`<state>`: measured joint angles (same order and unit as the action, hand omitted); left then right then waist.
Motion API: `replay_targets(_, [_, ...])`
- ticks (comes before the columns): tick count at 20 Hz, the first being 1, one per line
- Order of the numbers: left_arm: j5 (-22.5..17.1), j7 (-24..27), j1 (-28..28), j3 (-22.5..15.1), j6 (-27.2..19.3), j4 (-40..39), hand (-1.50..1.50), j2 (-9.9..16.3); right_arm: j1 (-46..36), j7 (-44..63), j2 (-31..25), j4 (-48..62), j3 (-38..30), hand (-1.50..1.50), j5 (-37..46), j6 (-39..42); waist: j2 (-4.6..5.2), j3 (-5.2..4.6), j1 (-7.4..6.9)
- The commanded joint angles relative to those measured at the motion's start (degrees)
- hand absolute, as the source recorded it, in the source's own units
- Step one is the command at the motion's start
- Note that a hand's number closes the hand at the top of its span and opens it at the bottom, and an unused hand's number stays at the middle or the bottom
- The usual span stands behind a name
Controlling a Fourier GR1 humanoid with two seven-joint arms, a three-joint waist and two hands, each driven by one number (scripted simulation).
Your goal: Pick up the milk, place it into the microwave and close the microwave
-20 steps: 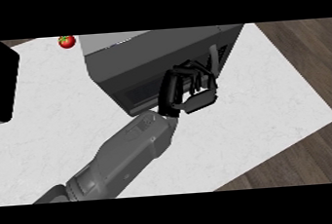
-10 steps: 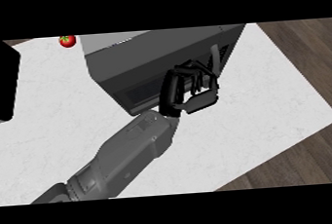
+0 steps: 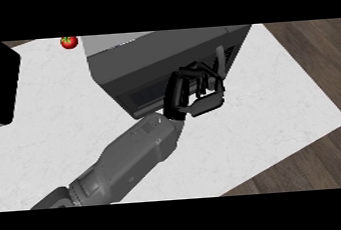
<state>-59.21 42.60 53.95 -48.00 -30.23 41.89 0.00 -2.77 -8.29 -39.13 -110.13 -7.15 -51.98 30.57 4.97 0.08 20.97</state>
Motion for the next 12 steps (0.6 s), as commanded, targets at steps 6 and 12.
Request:
replay_targets(6, [-2.7,-1.4,4.0,1.3,1.5,-4.6,1.50,0.0,-0.8,0.9,-1.8,0.4,-0.7,-1.50,-1.7,1.6,0.91,-0.08,0.01])
replay_targets(12, [-0.4,-2.8,4.9,-3.6,-0.3,-8.3,1.50,0.0,-1.0,0.9,-1.8,0.1,0.1,-1.50,-4.5,3.4,0.60,0.22,0.05])
